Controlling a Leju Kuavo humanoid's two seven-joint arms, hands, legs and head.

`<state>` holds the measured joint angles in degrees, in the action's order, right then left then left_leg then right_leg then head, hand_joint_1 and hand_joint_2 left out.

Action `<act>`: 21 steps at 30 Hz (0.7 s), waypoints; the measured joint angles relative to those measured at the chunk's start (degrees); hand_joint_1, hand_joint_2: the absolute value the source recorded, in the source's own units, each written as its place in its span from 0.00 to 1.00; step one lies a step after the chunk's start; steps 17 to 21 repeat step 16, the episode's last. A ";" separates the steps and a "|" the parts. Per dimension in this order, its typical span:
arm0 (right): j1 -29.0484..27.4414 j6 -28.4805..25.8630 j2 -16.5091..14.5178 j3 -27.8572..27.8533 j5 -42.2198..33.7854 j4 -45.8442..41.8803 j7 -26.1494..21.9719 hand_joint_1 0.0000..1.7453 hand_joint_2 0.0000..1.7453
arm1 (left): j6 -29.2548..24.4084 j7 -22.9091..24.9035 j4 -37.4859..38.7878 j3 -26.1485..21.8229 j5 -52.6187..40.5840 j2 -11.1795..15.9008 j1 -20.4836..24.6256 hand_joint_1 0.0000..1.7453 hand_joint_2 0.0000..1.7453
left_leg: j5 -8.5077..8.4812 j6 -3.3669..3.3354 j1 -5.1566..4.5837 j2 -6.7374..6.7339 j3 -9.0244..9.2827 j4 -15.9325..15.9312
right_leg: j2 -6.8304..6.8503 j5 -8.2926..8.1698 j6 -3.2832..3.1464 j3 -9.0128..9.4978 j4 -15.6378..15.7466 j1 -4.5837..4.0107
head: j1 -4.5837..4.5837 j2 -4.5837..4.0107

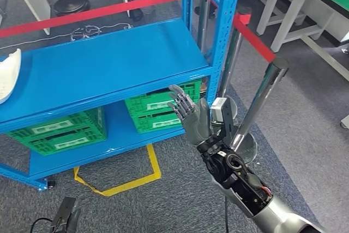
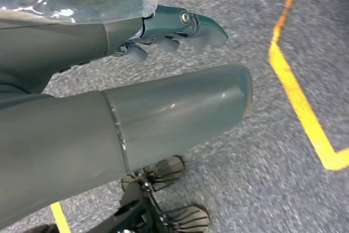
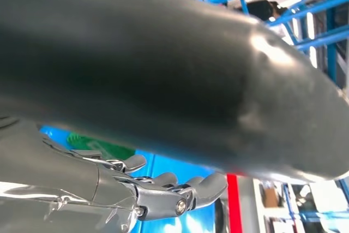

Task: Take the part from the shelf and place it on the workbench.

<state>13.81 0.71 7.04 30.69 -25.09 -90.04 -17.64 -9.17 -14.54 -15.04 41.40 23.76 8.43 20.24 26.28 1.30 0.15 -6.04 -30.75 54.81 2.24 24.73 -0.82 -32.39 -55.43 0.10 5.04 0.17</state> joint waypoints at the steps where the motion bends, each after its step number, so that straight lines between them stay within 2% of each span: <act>1: 0.09 -0.13 -0.01 -0.01 0.10 0.01 -0.14 0.00 0.00 | -0.04 -0.01 0.00 0.00 0.00 0.00 0.06 0.00 0.00 | 1.29 0.26 0.17 1.52 -0.85 2.03 | -0.37 -0.09 -0.27 0.05 0.06 0.14 | -0.10 0.00; 3: 0.21 -0.40 -0.09 0.00 0.33 0.07 -0.32 0.00 0.00 | -0.09 0.01 0.01 0.00 0.01 0.05 -0.05 0.00 0.00 | 5.17 0.61 0.42 4.93 -4.67 9.87 | -1.09 -0.19 -0.68 -0.05 0.08 0.26 | -0.42 0.00; 4: 0.21 -0.48 -0.14 0.02 0.38 0.13 -0.34 0.00 0.00 | -0.10 0.02 0.01 0.00 0.01 0.10 -0.23 0.00 0.00 | 6.76 0.67 0.41 5.47 -6.90 14.06 | -1.45 -0.25 -0.81 -0.14 0.08 0.23 | -0.52 0.00; 5: 0.19 -0.54 -0.17 0.04 0.41 0.23 -0.34 0.00 0.00 | -0.10 0.04 0.02 0.00 0.02 0.13 -0.43 0.00 0.00 | 7.49 0.64 0.39 5.69 -8.61 17.03 | -1.84 -0.29 -0.90 -0.22 0.08 0.17 | -0.58 0.00; 6: 0.18 -0.59 -0.17 0.06 0.43 0.34 -0.34 0.00 0.00 | -0.10 0.05 0.02 0.00 0.02 0.15 -0.61 0.00 0.00 | 7.09 0.52 0.37 5.73 -9.29 17.82 | -2.20 -0.33 -0.94 -0.26 0.08 0.12 | -0.61 0.00; 7: 0.18 -0.61 -0.17 0.08 0.43 0.41 -0.34 0.00 0.00 | -0.10 0.05 0.02 0.00 0.03 0.16 -0.69 0.00 0.00 | 5.61 0.30 0.35 5.74 -8.70 16.12 | -2.50 -0.37 -0.95 -0.25 0.08 0.07 | -0.61 0.00; 9: 0.20 -0.62 -0.19 0.12 0.44 0.47 -0.34 0.00 0.00 | -0.11 0.04 0.02 0.00 0.05 0.24 -0.62 0.00 0.00 | 1.36 -0.37 0.27 5.89 -4.82 7.93 | -2.95 -0.42 -0.87 -0.19 0.07 0.01 | -0.63 0.00; 10: 0.21 -0.62 -0.19 0.13 0.44 0.47 -0.34 0.00 0.00 | -0.11 0.03 0.02 0.00 0.06 0.30 -0.50 0.00 0.00 | -0.13 -0.61 0.17 6.00 -2.82 3.84 | -3.12 -0.42 -0.74 -0.22 0.01 -0.10 | -0.67 0.00; 11: 0.21 -0.62 -0.19 0.14 0.44 0.47 -0.34 0.00 0.00 | -0.13 0.02 0.02 0.00 0.07 0.37 -0.40 0.00 0.00 | -0.96 -0.78 0.07 6.09 -1.50 1.10 | -3.27 -0.46 -0.56 -0.27 0.00 -0.18 | -0.68 0.00; 12: 0.21 -0.63 -0.19 0.14 0.44 0.48 -0.34 0.00 0.00 | -0.13 0.01 0.02 0.00 0.08 0.41 -0.34 0.00 0.00 | -1.24 -0.70 0.04 6.16 -0.87 -0.36 | -3.37 -0.22 -0.58 -0.37 -0.08 -0.35 | -0.62 0.00; 15: 0.11 -0.64 -0.19 0.15 0.46 0.49 -0.34 0.00 0.00 | -0.14 0.00 0.02 0.00 0.09 0.39 -0.45 0.00 0.00 | -1.37 -0.36 -0.08 6.16 -0.77 -0.89 | -3.39 0.03 -0.95 -0.42 -0.12 -0.42 | -0.43 0.00; 21: 0.08 -0.64 -0.18 0.15 0.46 0.49 -0.34 0.00 0.00 | -0.14 0.00 0.02 0.00 0.09 0.39 -0.48 0.00 0.00 | -1.38 -0.41 -0.15 6.17 -0.75 -0.88 | -3.37 -0.12 -0.95 -0.38 -0.08 -0.34 | -0.44 0.00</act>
